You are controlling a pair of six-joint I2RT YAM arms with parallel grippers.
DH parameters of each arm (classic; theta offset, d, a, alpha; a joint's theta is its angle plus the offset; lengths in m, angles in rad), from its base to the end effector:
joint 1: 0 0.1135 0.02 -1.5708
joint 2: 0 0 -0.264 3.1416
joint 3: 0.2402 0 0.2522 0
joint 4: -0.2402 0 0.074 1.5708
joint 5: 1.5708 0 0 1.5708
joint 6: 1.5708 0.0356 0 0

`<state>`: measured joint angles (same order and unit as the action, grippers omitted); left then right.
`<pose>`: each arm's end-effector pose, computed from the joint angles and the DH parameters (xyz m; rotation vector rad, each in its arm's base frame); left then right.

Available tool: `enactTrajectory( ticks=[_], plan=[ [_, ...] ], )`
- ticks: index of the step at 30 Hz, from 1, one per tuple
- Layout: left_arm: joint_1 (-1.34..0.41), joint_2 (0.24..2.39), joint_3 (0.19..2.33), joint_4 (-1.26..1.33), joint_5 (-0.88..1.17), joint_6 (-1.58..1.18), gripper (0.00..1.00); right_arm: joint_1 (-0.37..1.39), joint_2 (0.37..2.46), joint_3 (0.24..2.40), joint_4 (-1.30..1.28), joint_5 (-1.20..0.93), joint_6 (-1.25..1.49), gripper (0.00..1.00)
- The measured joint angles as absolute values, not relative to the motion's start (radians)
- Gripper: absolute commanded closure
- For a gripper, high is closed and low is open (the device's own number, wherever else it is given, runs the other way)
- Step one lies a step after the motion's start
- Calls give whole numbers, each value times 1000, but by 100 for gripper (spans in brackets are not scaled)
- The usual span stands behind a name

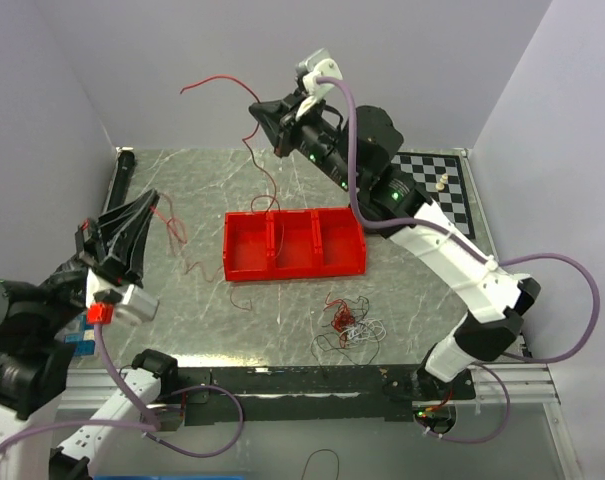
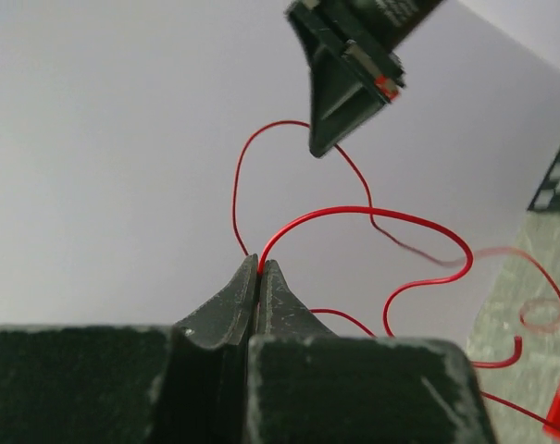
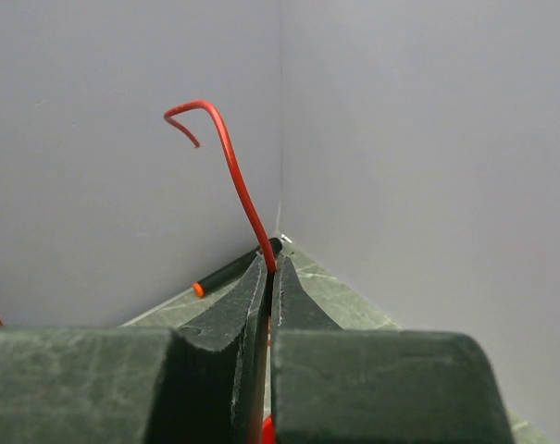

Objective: Untangle the cables

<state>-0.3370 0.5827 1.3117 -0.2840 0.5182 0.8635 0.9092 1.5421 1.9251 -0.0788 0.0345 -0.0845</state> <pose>0.0291 -0.0289 0.5119 0.9994 0.6446 0.1716 0.1987 0.2531 0.5574 -0.5913 1.1545 0.6874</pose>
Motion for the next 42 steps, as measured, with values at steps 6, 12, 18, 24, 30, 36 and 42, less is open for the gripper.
enactTrajectory(
  ticks=[6,12,18,24,30,36,42],
  plan=[
    [-337,534,1336,-574,512,1042,99,841,1613,2006,-64,-46,-17,100],
    [-337,501,1248,-667,508,1078,99,822,1671,2038,-46,-79,38,100],
    [-337,477,1228,-569,499,1051,99,820,1720,2032,-50,-91,60,100],
    [-337,467,1211,-479,490,1024,99,820,1718,1911,-1,-75,62,100],
    [-337,469,1216,-396,472,992,99,820,1713,1691,35,-33,59,100],
    [-337,477,1249,-352,472,977,99,822,1713,1519,56,15,59,100],
    [-337,480,1255,-310,472,969,99,867,1713,1429,58,65,60,100]
  ],
)
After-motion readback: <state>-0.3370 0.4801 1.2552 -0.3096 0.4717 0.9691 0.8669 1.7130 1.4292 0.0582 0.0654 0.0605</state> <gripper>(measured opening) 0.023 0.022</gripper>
